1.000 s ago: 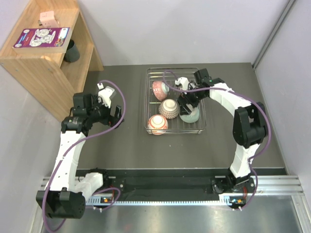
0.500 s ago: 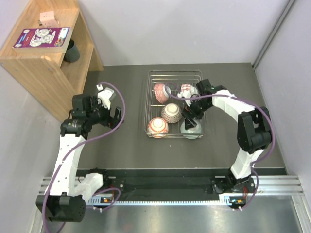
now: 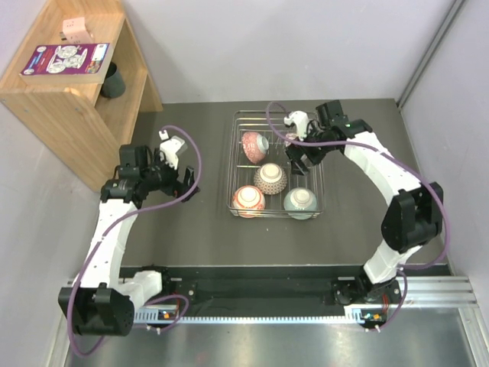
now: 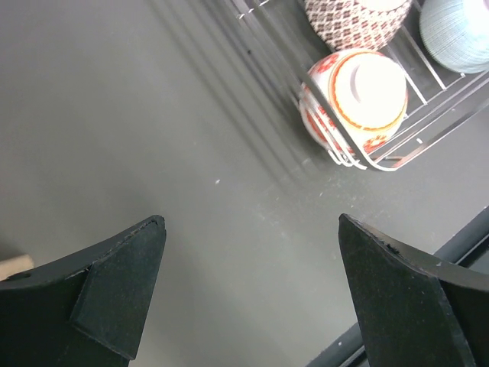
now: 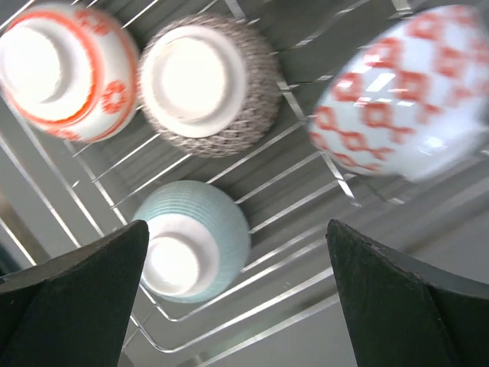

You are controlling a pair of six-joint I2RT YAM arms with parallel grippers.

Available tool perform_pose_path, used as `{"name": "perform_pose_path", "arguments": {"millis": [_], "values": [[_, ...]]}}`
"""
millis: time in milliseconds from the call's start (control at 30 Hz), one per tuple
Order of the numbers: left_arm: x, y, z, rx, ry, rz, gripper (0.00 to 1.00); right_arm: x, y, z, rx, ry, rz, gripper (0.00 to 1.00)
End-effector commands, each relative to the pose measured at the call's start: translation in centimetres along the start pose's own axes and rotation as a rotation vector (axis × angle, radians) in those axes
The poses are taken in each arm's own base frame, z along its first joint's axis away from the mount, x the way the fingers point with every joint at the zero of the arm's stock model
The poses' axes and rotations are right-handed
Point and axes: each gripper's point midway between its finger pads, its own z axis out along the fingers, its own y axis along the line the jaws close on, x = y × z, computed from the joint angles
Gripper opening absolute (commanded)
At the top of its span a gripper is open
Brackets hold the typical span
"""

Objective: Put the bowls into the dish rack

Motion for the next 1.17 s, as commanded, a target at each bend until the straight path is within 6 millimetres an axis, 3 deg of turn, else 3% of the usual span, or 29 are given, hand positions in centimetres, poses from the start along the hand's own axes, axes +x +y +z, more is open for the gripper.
{"name": "perform_pose_path", "arguments": {"millis": [0, 133, 233, 400, 467, 500, 567, 767, 1133], "values": [[-3.4, 0.4, 1.1, 0.05, -0.12, 0.095, 0.99, -4.6, -3.3, -6.0, 0.319, -0.173, 0.005, 1.0], [-3.0, 1.1, 3.3, 0.109, -0.073, 0.085, 0.99, -3.6, -5.8, -10.1, 0.54, -0.172, 0.033, 1.0], [-2.7, 0.1, 3.2, 0.175, -0.056, 0.079, 0.99, -2.2, -5.4, -12.6, 0.543, -0.186, 0.082, 0.99], [-3.7, 0.1, 1.2, 0.073, -0.119, 0.073, 0.99, -0.3, -1.2, -16.6, 0.466, -0.275, 0.083, 1.0], [-4.1, -0.2, 0.0, 0.043, -0.142, 0.078, 0.99, 0.2, -0.1, -19.0, 0.488, -0.341, 0.076, 1.0], [-4.2, -0.4, -0.3, 0.043, -0.155, 0.084, 0.99, 0.9, 0.2, -19.1, 0.493, -0.342, 0.081, 1.0], [-4.2, 0.3, -1.4, 0.004, -0.183, 0.069, 0.99, 1.6, 0.7, -21.0, 0.539, -0.387, 0.08, 1.0], [-3.6, 1.6, -2.2, -0.018, -0.197, 0.039, 0.99, 3.7, 2.1, -22.3, 0.6, -0.431, 0.065, 1.0], [-3.9, 2.1, -3.1, -0.049, -0.214, 0.034, 0.99, 3.0, 3.4, -23.2, 0.583, -0.477, 0.042, 1.0]]}}
